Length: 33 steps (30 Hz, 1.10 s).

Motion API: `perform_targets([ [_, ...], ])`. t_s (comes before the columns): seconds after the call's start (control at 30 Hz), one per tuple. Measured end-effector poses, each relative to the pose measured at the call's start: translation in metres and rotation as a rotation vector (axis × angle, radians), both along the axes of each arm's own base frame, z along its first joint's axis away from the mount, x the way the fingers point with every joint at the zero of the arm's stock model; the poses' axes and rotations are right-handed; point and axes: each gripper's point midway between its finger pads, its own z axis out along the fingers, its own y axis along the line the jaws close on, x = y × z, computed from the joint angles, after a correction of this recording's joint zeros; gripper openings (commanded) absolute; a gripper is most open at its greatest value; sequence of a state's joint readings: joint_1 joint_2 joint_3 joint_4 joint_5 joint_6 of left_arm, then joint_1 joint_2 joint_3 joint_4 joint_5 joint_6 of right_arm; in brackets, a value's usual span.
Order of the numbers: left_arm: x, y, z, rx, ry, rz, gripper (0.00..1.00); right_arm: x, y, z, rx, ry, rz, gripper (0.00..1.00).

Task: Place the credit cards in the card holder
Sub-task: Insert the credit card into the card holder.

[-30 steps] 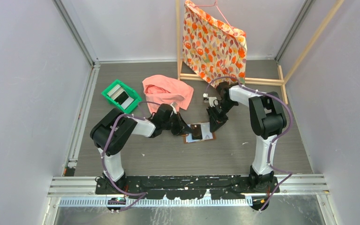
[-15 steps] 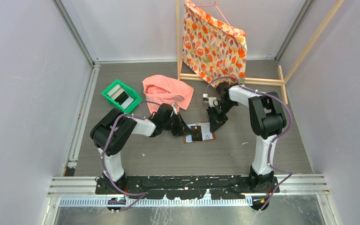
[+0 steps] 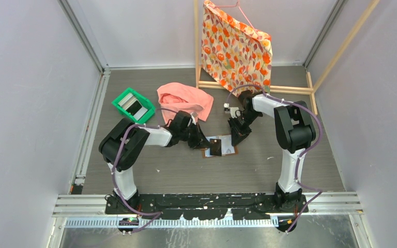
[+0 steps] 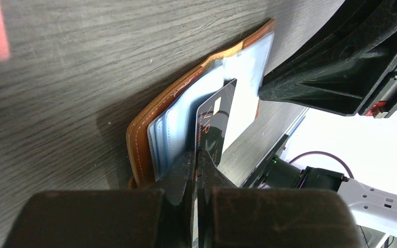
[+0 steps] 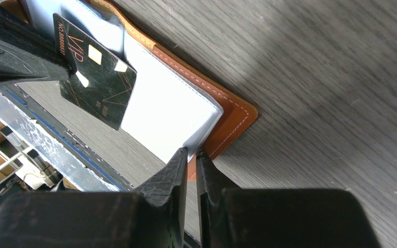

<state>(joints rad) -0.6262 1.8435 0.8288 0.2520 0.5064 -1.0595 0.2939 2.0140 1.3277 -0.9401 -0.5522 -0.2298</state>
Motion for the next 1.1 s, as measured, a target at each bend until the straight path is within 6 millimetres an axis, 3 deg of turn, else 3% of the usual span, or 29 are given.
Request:
perform_targets([
  [0.33, 0.012, -0.002, 0.001, 0.022, -0.023, -0.020, 0.00, 0.000, 0.000, 0.000, 0.000, 0.000, 0.000, 0.16],
  [1.1, 0.009, -0.001, -0.001, 0.023, -0.035, -0.045, 0.00, 0.000, 0.001, 0.001, 0.007, 0.002, 0.000, 0.16],
])
